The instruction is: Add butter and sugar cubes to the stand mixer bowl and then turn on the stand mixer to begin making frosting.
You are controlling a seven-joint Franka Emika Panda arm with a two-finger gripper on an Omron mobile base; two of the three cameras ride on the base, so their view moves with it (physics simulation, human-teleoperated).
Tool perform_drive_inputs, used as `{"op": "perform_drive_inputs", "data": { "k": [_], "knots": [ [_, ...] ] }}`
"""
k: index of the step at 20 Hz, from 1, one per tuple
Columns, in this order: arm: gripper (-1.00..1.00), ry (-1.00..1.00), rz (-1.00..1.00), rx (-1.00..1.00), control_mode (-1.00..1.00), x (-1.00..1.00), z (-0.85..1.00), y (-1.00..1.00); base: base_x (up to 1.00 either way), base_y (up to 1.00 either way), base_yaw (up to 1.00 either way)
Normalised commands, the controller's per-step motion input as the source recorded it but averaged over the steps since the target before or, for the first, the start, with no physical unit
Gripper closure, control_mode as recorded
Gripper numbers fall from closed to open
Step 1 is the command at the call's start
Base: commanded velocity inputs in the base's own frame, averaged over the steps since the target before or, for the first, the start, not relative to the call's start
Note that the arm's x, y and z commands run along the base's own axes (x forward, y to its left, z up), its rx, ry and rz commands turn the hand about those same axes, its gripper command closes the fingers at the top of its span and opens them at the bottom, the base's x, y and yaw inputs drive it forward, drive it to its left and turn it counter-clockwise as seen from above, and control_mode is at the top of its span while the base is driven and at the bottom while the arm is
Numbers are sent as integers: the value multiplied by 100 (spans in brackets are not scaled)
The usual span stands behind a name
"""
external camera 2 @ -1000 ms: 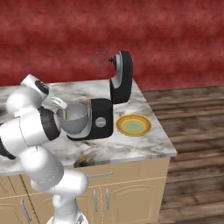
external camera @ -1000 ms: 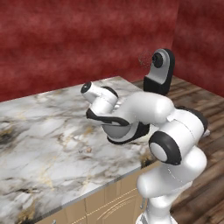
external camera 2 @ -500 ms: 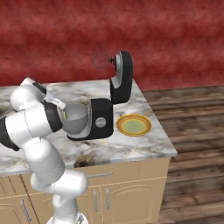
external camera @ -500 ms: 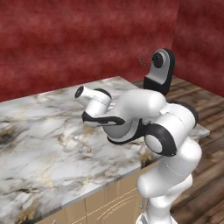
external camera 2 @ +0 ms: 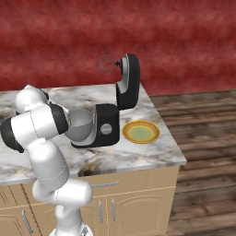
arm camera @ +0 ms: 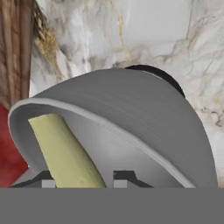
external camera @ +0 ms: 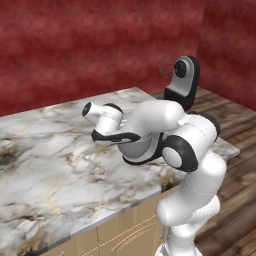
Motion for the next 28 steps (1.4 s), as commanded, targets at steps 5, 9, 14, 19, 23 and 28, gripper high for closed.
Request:
{"op": "perform_drive_inputs", "data": {
  "k": [5,9,14,19,23,28],
  "knots": [
    [-100,-8,0,0,-100,0,-71,-20,0,0,0],
    [-100,-13,0,0,-100,-14,-56,-44,0,0,0],
    [-100,-14,0,7,-100,-12,-5,-56,0,0,0],
    [-100,-3,2,15,-100,-1,8,-47,0,0,0],
    [-100,0,8,24,-100,-17,44,-30,0,0,0],
    [-100,0,17,22,-100,-33,80,-1,0,0,0]
  ]
}}
